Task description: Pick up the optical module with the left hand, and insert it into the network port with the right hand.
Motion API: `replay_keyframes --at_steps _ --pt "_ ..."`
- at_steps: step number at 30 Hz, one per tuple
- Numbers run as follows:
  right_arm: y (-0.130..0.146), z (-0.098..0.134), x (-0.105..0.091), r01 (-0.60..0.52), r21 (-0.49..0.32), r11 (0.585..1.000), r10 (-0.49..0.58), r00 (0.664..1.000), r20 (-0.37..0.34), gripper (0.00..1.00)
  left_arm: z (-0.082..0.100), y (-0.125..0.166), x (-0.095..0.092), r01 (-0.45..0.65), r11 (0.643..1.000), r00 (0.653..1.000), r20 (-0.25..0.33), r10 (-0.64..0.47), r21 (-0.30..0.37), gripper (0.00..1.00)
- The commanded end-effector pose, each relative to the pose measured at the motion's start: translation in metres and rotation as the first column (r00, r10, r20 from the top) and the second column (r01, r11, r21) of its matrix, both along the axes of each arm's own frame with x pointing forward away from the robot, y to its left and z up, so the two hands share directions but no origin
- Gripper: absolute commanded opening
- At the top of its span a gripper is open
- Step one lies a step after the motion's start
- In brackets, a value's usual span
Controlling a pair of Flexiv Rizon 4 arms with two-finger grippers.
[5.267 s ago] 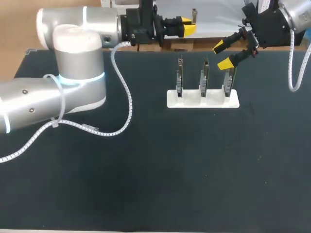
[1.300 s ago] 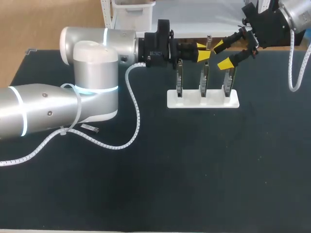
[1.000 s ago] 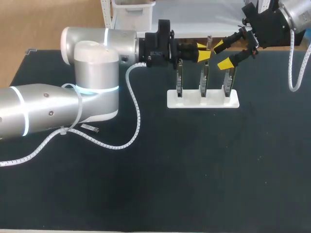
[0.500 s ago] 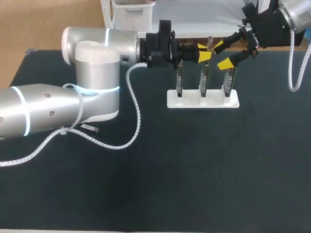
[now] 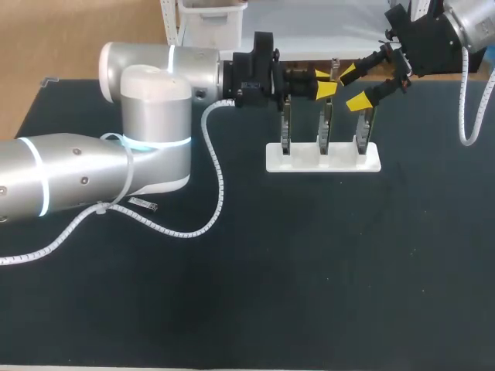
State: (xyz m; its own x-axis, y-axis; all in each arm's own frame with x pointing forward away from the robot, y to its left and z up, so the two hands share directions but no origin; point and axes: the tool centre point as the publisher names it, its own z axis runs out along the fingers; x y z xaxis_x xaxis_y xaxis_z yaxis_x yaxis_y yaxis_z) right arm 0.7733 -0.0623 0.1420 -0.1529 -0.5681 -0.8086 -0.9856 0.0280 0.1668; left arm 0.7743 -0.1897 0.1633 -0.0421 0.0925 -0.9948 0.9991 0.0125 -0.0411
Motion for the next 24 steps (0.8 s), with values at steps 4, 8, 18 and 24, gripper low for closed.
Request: replay_keyframes --at_steps 4,8,18,24 --pt "-0.001 0.002 0.0 0.002 0.0 1.0 -0.002 1.0 0.003 1.0 0.0 -0.001 0.002 0.003 1.0 1.0 -0.001 -0.003 0.002 0.0" --pt "-0.005 0.014 0.005 0.015 0.029 0.999 -0.015 1.0 0.011 1.0 0.0 -0.001 0.002 0.003 1.0 1.0 -0.001 -0.003 0.002 0.0" --pt "-0.002 0.043 0.006 0.004 0.069 0.998 -0.009 0.997 0.071 1.0 0.0 -0.001 0.002 0.003 1.0 1.0 -0.001 -0.003 0.002 0.0" --pt "0.005 0.051 0.005 -0.011 0.083 0.996 0.004 0.997 0.083 1.0 0.0 -0.001 0.002 0.003 1.0 1.0 -0.001 -0.003 0.002 0.0"
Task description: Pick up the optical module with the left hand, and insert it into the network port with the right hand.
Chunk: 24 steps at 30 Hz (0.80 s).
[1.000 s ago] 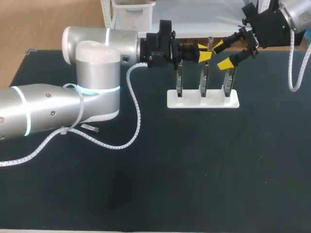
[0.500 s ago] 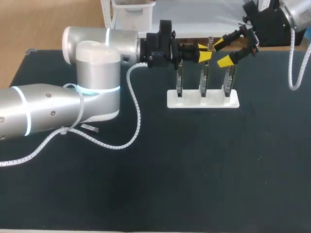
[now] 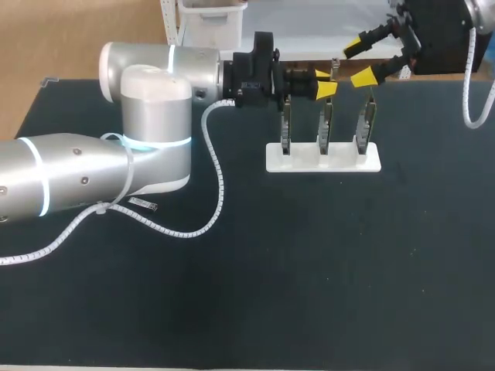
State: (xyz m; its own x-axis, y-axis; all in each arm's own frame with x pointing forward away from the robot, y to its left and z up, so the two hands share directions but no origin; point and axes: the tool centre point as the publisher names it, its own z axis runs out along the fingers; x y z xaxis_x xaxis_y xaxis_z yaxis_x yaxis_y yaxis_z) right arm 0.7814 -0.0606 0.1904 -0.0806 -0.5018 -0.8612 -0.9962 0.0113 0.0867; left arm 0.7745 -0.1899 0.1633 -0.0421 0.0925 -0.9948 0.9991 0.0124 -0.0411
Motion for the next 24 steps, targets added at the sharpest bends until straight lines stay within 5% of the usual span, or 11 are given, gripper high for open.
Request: replay_keyframes --at_steps 1,24 --pt "0.005 0.003 -0.003 -0.004 0.003 1.0 0.004 1.0 0.002 1.0 0.0 0.0 0.001 0.002 1.0 1.0 -0.001 -0.002 0.002 0.0" --pt "0.033 0.011 -0.004 -0.055 -0.002 0.999 0.055 0.998 -0.011 1.0 0.0 0.0 0.001 0.002 1.0 1.0 -0.001 -0.002 0.002 0.0"
